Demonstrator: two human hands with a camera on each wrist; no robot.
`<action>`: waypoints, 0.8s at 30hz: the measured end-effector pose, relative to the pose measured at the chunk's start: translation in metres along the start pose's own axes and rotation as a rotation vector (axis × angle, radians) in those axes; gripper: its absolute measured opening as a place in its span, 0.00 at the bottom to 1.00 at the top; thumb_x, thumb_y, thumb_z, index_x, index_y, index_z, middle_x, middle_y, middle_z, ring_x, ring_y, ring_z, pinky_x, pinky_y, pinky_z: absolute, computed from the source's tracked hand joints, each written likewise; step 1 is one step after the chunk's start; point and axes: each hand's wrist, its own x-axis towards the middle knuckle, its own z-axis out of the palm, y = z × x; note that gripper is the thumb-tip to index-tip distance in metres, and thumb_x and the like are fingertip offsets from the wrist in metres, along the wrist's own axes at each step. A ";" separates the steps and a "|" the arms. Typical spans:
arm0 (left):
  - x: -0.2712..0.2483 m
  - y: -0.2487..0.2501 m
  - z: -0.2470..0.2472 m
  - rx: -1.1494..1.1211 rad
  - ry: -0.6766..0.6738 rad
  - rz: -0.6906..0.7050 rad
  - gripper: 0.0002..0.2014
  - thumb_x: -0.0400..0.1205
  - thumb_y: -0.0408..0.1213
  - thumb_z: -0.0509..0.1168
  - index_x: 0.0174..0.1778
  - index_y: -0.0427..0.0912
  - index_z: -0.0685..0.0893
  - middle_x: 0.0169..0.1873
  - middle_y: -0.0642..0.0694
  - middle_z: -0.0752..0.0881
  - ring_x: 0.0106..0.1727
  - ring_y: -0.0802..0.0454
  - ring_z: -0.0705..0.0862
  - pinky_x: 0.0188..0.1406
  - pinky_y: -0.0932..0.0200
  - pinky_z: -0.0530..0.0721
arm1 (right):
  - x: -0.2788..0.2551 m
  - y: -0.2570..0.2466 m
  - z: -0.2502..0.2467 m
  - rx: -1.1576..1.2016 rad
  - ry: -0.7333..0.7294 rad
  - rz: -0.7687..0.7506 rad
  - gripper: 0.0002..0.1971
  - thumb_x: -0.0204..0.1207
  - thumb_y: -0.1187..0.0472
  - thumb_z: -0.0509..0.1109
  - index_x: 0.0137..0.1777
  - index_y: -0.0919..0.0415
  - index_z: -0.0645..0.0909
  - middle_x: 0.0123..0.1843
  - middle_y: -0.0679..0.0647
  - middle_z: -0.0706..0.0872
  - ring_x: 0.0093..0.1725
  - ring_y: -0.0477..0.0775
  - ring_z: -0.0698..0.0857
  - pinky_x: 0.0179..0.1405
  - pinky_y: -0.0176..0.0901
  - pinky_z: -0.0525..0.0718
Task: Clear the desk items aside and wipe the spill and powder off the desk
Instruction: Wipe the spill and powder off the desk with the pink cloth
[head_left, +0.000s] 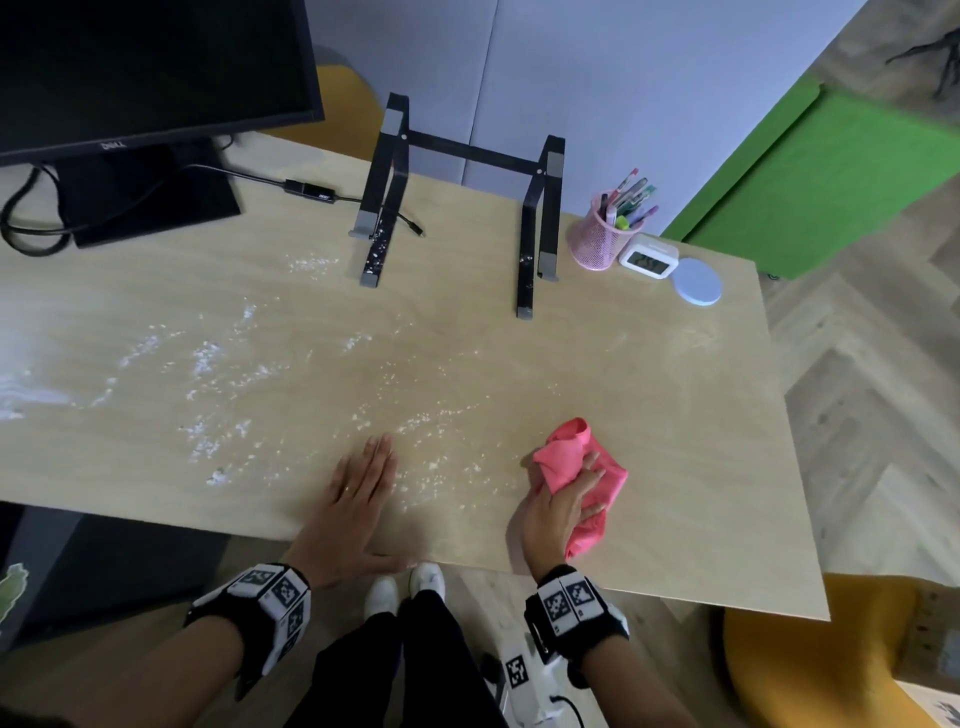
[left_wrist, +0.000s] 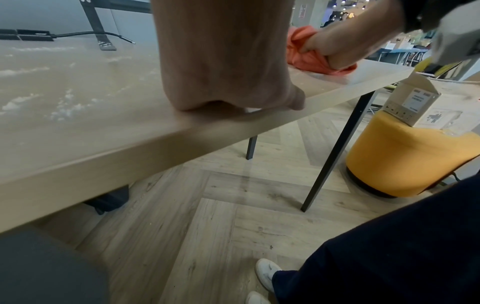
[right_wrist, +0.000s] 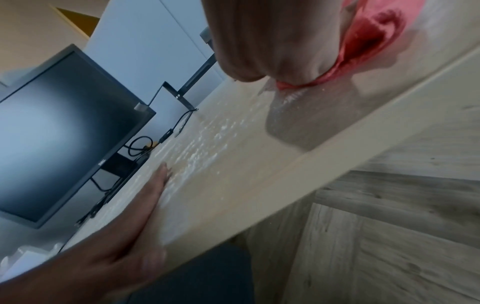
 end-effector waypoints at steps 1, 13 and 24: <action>0.000 0.000 0.001 -0.001 -0.002 -0.005 0.63 0.65 0.82 0.49 0.79 0.27 0.59 0.81 0.31 0.56 0.82 0.37 0.54 0.76 0.38 0.55 | 0.007 -0.002 0.002 0.022 0.001 0.017 0.44 0.79 0.59 0.65 0.82 0.58 0.35 0.83 0.64 0.53 0.82 0.70 0.50 0.78 0.52 0.31; 0.002 -0.001 0.002 -0.003 -0.038 -0.013 0.60 0.68 0.78 0.50 0.79 0.26 0.57 0.82 0.30 0.53 0.82 0.34 0.52 0.75 0.36 0.57 | 0.126 -0.052 0.008 -0.138 -0.181 -0.113 0.29 0.80 0.60 0.65 0.77 0.60 0.57 0.71 0.69 0.71 0.65 0.67 0.76 0.64 0.53 0.80; 0.001 0.004 -0.011 0.021 -0.066 -0.051 0.55 0.74 0.75 0.38 0.77 0.26 0.62 0.79 0.29 0.62 0.82 0.34 0.54 0.75 0.38 0.57 | 0.138 -0.054 0.002 -0.111 -0.498 -0.172 0.27 0.83 0.64 0.59 0.79 0.65 0.55 0.63 0.67 0.76 0.35 0.42 0.83 0.27 0.28 0.82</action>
